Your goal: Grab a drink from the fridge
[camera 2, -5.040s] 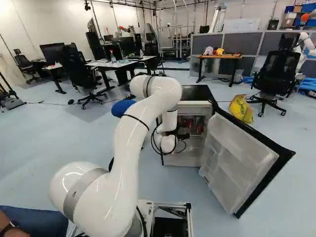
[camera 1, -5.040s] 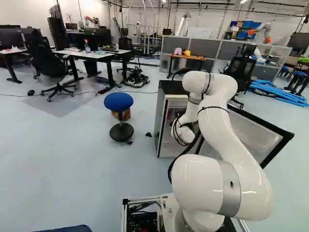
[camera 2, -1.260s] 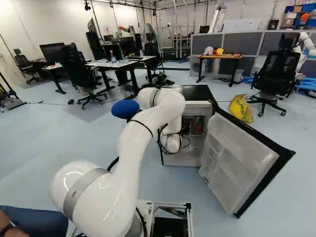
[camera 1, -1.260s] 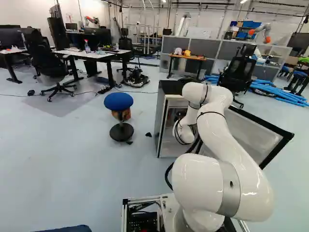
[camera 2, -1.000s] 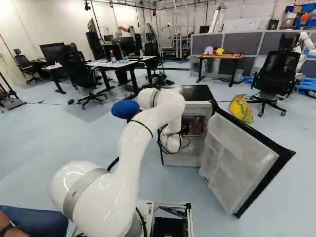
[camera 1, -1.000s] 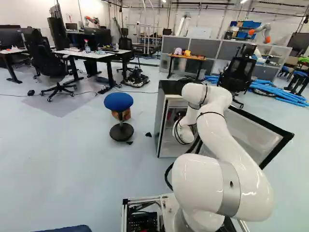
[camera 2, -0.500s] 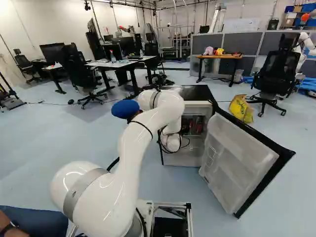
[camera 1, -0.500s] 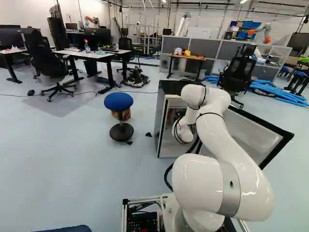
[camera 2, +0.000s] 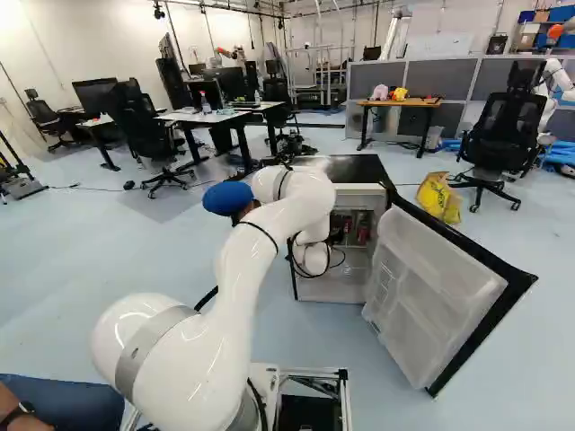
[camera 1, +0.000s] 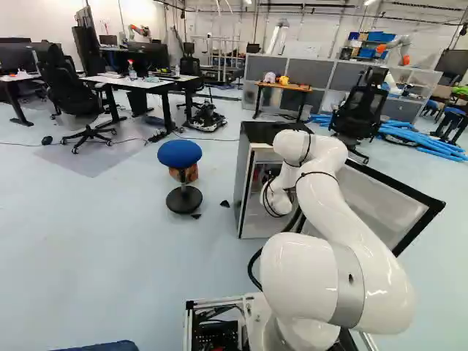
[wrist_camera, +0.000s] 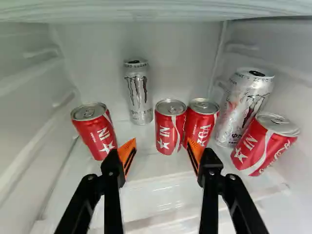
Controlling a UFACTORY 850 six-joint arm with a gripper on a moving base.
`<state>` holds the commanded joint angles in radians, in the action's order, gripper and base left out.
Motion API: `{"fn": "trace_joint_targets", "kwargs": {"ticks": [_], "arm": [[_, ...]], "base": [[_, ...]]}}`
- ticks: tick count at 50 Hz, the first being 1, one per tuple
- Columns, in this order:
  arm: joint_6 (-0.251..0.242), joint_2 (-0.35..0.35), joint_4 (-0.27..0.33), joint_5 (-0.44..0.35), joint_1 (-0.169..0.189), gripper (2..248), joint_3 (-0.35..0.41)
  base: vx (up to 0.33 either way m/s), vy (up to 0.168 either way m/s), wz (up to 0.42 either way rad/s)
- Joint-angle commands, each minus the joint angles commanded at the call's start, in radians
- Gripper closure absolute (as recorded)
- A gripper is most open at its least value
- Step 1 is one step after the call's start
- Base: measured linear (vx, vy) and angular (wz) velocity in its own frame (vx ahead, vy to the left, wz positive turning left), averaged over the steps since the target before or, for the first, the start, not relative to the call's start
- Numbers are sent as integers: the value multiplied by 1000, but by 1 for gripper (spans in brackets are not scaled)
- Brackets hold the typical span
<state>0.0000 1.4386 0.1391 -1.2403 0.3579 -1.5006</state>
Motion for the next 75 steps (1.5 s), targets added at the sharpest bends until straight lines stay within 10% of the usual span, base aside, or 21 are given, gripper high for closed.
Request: {"fn": "trace_joint_targets", "kwargs": {"ticks": [75], "arm": [[0, 111, 0, 0, -10, 90, -201]], "base": [[0, 0, 0]]}}
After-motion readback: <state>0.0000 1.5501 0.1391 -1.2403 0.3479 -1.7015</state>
